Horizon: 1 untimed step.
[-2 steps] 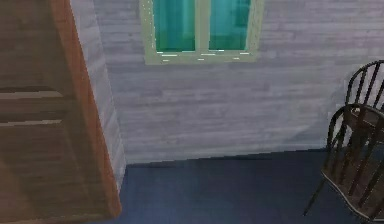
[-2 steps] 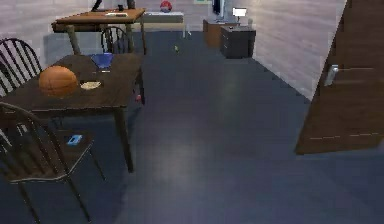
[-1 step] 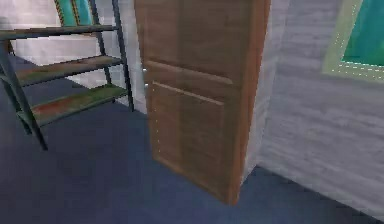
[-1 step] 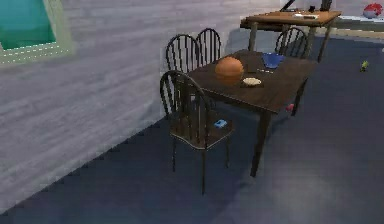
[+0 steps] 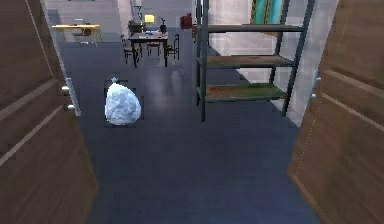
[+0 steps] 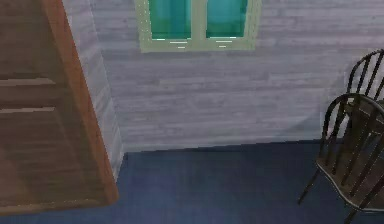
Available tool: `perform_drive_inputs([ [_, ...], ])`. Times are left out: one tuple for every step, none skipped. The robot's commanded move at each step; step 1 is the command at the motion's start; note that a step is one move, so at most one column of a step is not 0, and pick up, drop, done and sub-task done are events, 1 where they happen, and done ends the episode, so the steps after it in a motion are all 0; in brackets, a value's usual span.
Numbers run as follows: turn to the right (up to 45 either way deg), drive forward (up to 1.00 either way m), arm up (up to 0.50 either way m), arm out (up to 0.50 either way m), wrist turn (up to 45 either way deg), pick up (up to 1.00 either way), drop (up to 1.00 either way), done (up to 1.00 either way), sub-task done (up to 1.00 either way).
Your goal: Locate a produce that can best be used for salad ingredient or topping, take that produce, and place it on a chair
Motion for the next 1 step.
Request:
perform_drive_inputs([
  [-18.0,0.00,0.00,0.00,0.0,0.00,0.00,0.00,0.00],
])
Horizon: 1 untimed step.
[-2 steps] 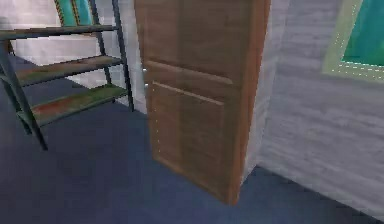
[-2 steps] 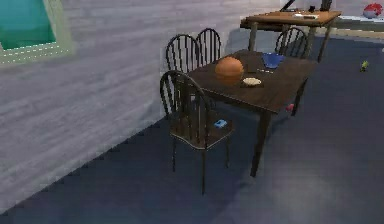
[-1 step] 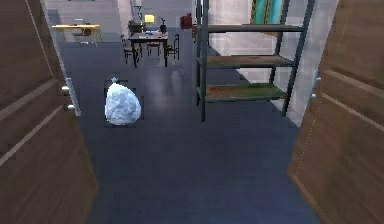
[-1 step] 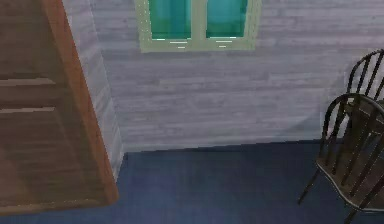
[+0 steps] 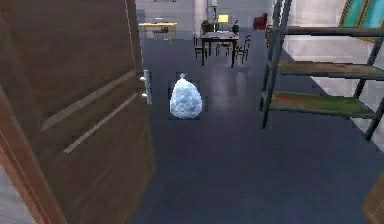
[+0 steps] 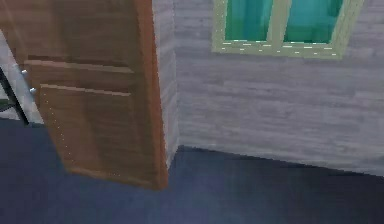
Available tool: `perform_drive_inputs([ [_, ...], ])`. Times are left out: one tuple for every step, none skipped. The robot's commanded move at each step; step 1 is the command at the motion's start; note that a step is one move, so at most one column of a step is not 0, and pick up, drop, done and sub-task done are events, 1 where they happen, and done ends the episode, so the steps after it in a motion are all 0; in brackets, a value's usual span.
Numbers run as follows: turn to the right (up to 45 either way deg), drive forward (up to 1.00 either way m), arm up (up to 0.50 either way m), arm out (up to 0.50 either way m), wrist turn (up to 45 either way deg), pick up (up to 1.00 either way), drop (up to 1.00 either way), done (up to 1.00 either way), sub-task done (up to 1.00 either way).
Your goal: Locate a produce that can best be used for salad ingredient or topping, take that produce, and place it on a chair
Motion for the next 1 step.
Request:
perform_drive_inputs([
  [0.0,0.25,0.00,0.00,0.0,0.00,0.00,0.00,0.00],
])
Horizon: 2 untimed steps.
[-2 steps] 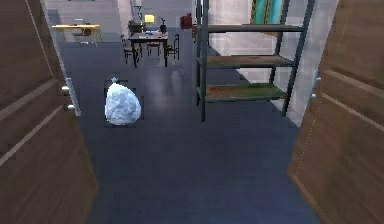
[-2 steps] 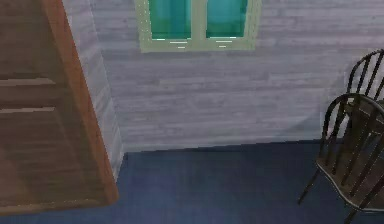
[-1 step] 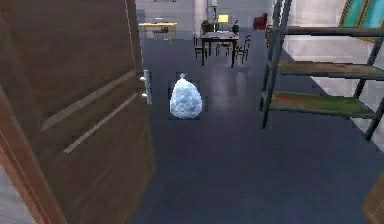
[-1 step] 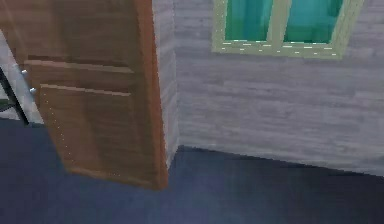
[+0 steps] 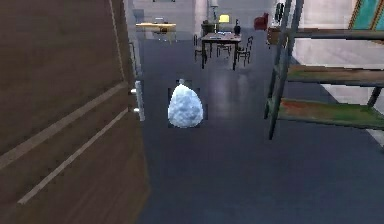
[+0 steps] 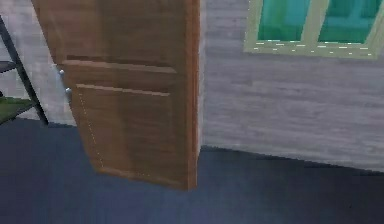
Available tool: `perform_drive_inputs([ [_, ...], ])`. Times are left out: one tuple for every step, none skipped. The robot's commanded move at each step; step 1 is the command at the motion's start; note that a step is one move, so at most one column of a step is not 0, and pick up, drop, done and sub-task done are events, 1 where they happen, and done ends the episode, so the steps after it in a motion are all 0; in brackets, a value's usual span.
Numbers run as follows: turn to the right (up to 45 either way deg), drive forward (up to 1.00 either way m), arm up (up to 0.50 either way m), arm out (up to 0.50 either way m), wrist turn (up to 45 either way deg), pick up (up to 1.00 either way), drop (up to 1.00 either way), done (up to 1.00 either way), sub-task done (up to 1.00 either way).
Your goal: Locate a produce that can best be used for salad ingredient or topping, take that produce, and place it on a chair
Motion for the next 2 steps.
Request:
perform_drive_inputs([
  [12.0,0.00,0.00,0.00,0.0,0.00,0.00,0.00,0.00],
  [0.0,1.00,0.00,0.00,0.0,0.00,0.00,0.00,0.00],
])
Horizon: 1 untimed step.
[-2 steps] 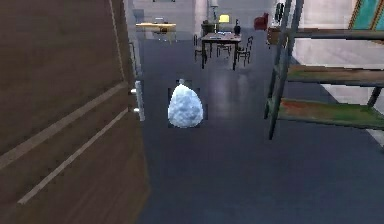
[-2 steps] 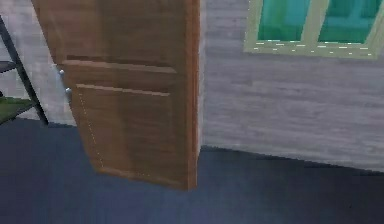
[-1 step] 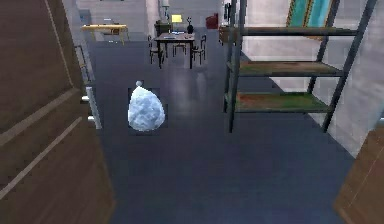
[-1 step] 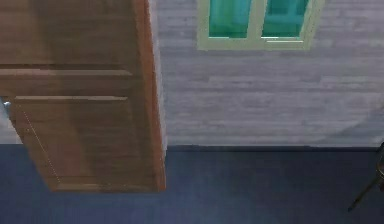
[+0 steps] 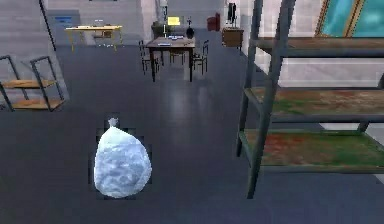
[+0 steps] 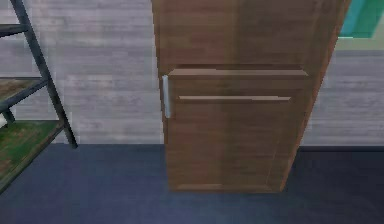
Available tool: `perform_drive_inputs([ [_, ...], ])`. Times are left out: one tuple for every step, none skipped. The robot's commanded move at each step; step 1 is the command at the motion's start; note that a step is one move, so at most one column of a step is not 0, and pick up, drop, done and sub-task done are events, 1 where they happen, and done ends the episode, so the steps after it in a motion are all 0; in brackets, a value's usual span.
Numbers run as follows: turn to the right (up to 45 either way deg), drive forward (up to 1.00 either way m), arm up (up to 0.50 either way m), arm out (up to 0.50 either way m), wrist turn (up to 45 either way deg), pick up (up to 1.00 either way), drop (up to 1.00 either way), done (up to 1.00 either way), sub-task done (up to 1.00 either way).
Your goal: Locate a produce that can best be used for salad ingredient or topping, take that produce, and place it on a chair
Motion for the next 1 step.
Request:
perform_drive_inputs([
  [0.0,0.50,0.00,0.00,0.0,0.00,0.00,0.00,0.00],
])
